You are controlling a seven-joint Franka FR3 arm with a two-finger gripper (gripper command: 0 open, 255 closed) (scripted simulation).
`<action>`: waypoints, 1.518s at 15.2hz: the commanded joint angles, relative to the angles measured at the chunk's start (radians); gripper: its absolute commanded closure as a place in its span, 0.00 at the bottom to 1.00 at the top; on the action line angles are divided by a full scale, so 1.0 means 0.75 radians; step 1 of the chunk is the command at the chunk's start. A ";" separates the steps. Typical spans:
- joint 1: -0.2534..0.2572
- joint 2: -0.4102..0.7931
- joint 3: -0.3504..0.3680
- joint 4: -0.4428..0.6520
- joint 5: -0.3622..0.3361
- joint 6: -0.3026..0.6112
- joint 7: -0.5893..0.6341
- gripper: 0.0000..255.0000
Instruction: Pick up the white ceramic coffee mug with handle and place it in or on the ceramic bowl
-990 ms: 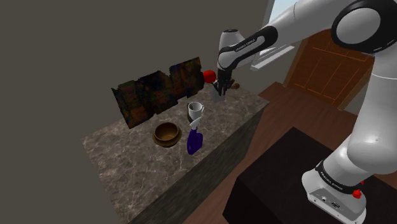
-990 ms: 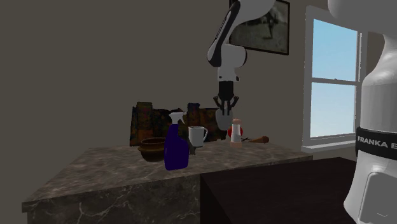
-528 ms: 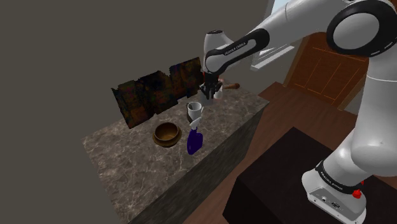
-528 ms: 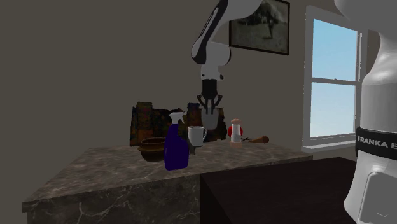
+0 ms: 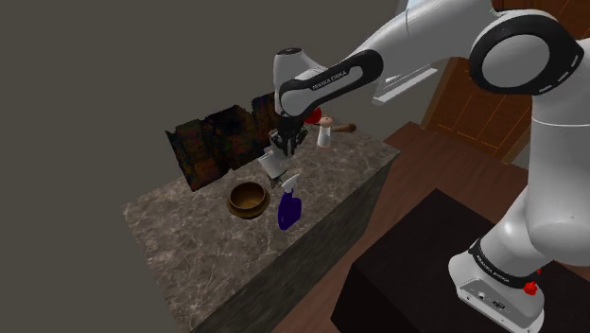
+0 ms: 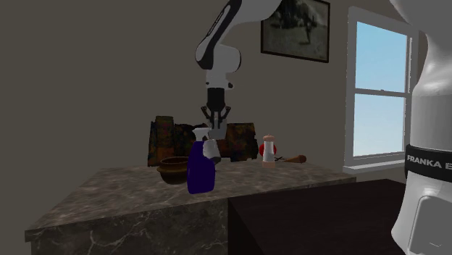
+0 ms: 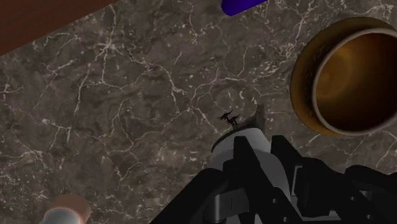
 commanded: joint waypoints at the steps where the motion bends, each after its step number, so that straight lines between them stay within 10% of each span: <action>1: 0.046 0.050 0.010 0.081 -0.010 -0.037 0.057 1.00; 12: 0.304 0.422 0.041 0.733 -0.061 -0.321 0.311 1.00; 23: 0.305 0.502 0.033 0.671 -0.069 -0.179 0.317 1.00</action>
